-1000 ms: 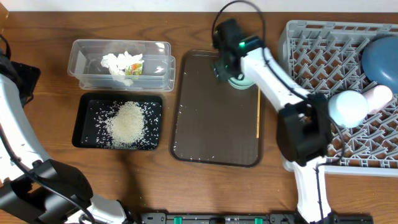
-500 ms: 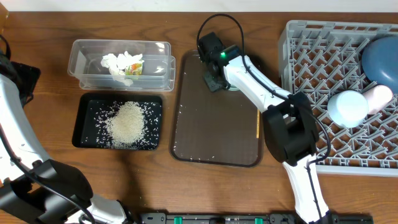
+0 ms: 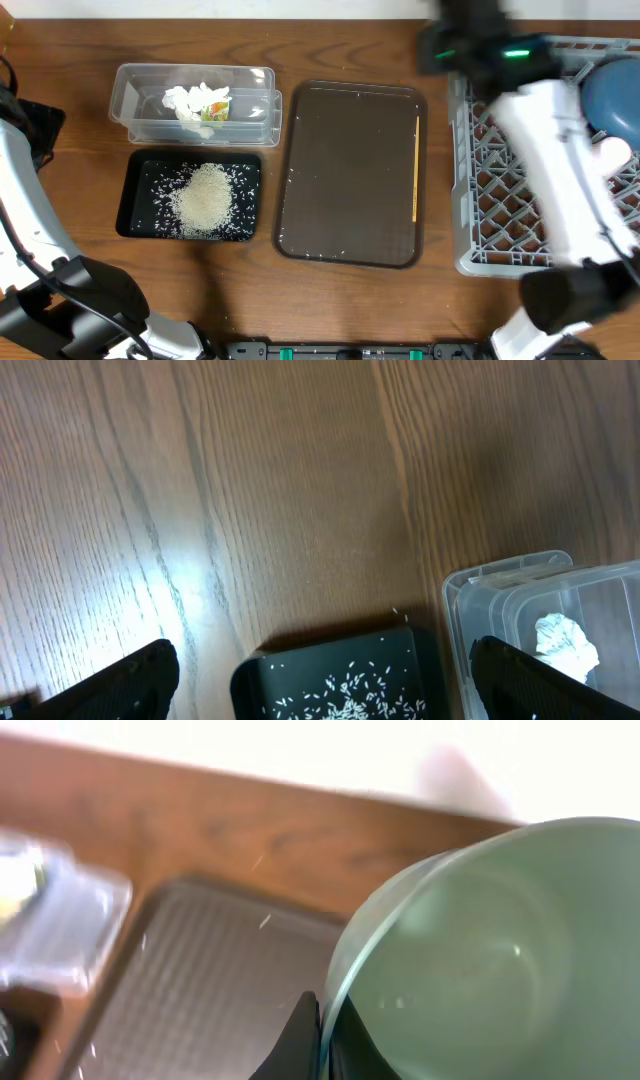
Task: Sort waste into correct bins and load items into the dishwasher rack
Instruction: 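Grasp the green bowl rim with the right gripper and lift, then carry the green bowl into the rack's back area and lower it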
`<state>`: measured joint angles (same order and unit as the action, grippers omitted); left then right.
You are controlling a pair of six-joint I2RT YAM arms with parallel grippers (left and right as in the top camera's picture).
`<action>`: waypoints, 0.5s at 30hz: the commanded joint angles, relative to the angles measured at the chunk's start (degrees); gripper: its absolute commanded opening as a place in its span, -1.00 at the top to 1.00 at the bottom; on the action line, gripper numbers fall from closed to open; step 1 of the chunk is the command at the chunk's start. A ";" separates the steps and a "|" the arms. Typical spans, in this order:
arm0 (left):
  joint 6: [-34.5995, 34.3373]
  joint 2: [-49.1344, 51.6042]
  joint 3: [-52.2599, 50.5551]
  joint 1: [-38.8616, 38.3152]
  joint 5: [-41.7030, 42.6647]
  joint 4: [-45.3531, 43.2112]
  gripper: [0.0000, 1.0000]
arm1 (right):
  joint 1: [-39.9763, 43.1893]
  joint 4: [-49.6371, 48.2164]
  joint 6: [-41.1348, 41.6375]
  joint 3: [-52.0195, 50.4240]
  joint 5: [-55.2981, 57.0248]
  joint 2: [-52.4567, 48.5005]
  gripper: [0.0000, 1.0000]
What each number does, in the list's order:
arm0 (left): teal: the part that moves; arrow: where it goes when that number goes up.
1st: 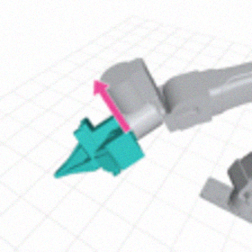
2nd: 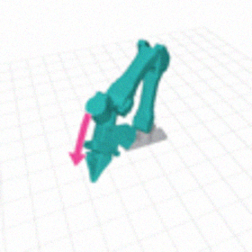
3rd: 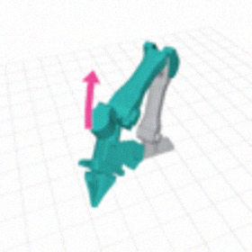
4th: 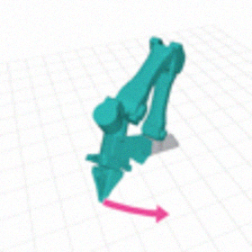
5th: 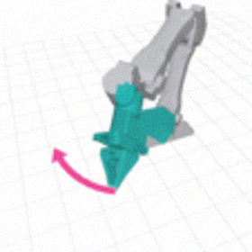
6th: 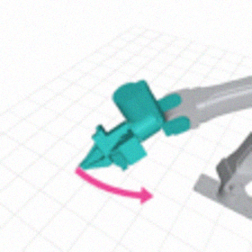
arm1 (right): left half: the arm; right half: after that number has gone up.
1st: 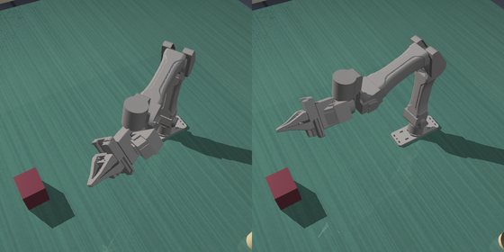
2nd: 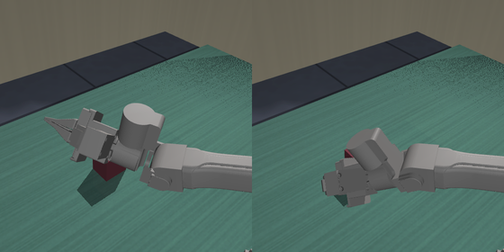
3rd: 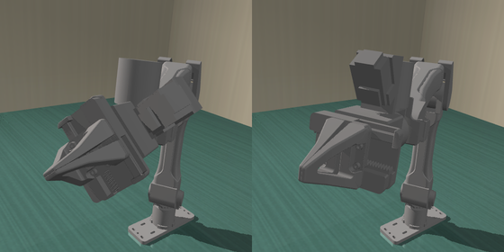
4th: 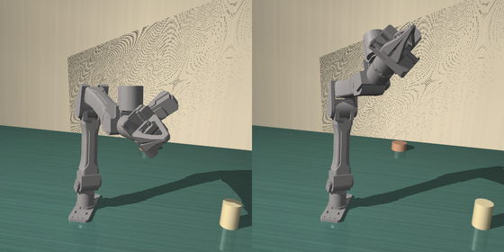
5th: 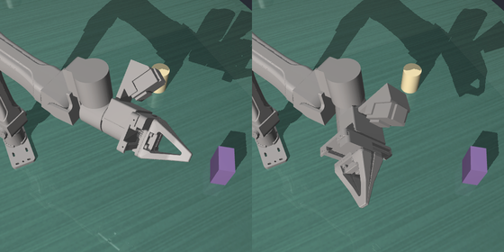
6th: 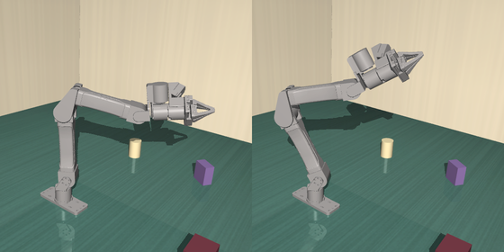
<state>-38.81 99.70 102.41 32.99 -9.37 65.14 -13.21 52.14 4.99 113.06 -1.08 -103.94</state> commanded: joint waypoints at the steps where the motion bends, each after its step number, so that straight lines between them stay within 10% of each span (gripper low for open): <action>1: 0.13 0.28 0.13 0.22 -0.35 0.17 -0.90 | 9.09 0.11 -0.02 -0.37 -20.63 -0.81 0.98; 15: 0.15 0.28 0.13 0.22 -0.35 0.20 -0.90 | 31.34 -4.37 -1.42 -2.29 -56.63 -18.12 0.98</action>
<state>-38.81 99.70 102.41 32.99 -9.39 65.19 16.32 47.92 4.32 111.13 -48.38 -119.42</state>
